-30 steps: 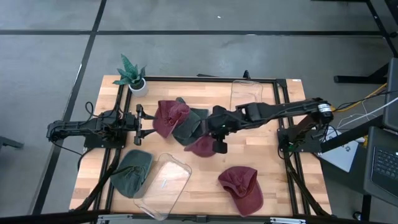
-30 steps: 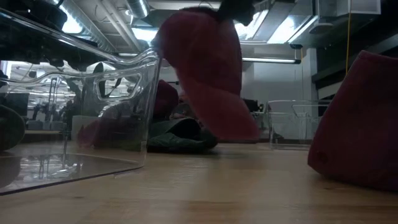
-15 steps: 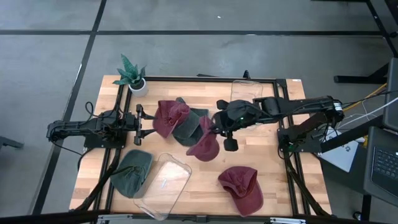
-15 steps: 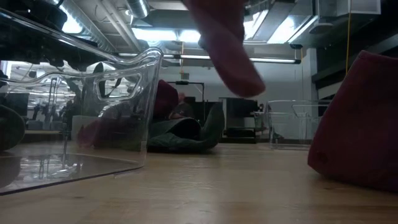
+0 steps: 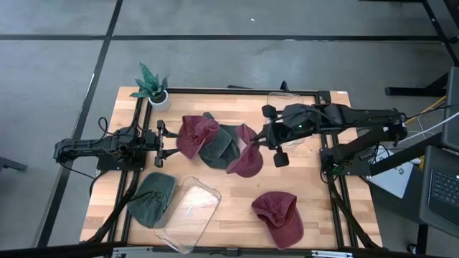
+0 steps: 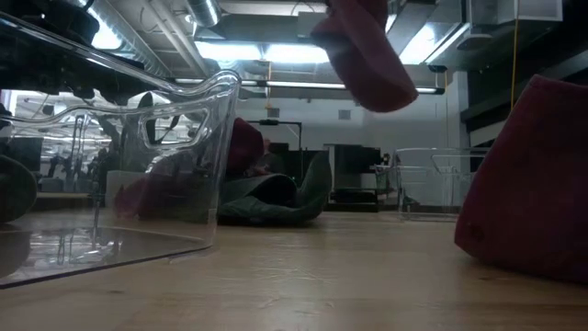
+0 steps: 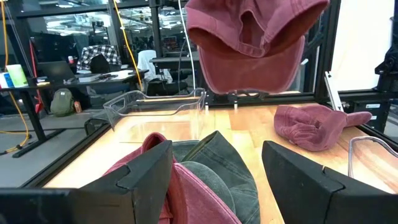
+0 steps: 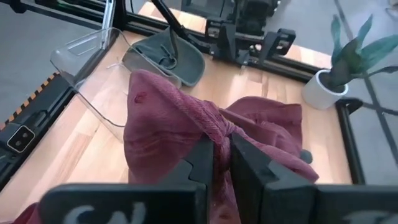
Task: Pick & Place hat
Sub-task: Put the middle red cap into the top transparent bin
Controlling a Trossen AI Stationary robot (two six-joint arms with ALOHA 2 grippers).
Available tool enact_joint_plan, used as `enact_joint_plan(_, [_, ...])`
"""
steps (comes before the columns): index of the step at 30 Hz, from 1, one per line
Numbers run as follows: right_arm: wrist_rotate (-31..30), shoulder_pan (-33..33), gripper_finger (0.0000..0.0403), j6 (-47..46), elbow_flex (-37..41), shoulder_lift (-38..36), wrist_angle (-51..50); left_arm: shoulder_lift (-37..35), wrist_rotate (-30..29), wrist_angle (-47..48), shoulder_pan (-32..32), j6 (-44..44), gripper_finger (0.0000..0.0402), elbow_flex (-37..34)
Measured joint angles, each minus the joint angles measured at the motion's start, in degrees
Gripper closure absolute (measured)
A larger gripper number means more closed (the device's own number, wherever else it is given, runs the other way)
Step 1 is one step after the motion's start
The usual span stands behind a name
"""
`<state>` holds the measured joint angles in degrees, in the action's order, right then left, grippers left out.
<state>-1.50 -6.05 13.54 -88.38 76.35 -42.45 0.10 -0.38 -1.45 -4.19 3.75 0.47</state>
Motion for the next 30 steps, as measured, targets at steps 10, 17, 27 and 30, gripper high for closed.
enact_joint_plan(10, [1.72, -0.04, 0.0360, 2.14, 0.00, -3.32, -2.31, 0.00, 0.00, 0.00, 0.00, 0.00, 0.0156, 0.02])
enact_joint_plan(17, [3.26, -0.08, 0.0360, 2.50, 0.00, -4.52, -3.46, 0.00, 0.00, 0.00, 0.01, 0.00, 0.0156, 0.02])
enact_joint_plan(27, [3.21, 1.87, 0.0360, 3.56, 0.00, -5.74, -4.37, 0.00, -0.01, -0.02, 0.02, 0.00, 0.0156, 0.01])
enact_joint_plan(30, [3.04, 3.85, 0.0360, 3.53, 0.00, -6.03, -4.50, 0.00, 0.00, 0.00, 0.00, 0.00, 0.0156, 0.00])
